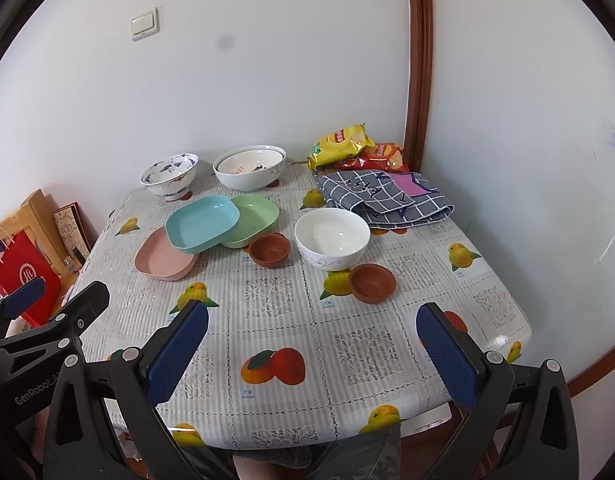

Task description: Organize plates and bowls

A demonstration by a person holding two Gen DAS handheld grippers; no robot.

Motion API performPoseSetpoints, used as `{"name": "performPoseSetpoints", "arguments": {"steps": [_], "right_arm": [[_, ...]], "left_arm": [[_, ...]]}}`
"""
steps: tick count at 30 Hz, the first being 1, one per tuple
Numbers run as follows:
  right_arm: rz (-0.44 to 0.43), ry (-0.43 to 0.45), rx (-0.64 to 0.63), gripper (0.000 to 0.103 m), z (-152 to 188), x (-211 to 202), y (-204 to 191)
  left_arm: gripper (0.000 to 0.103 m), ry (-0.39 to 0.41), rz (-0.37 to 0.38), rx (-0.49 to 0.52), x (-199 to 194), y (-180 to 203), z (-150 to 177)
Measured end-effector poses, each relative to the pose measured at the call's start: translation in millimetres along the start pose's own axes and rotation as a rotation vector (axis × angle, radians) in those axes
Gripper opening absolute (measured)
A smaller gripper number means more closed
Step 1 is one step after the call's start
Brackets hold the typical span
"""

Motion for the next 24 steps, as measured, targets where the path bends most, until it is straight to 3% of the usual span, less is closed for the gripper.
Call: {"name": "performPoseSetpoints", "arguments": {"steps": [24], "right_arm": [[0.004, 0.003, 0.003, 0.103, 0.0, -2.3, 1.3]], "left_arm": [[0.103, 0.000, 0.000, 0.000, -0.8, 0.2, -0.1]]}}
Point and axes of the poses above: each gripper's, at about its wrist camera, not at the fingertips, and x roughly the way its jaws point, y to its right, z to its underside, the point moved 9 cm from there along x, roughly the way its jaws point, and after that the axes turned 7 degrees about x, right-handed, at the moved point
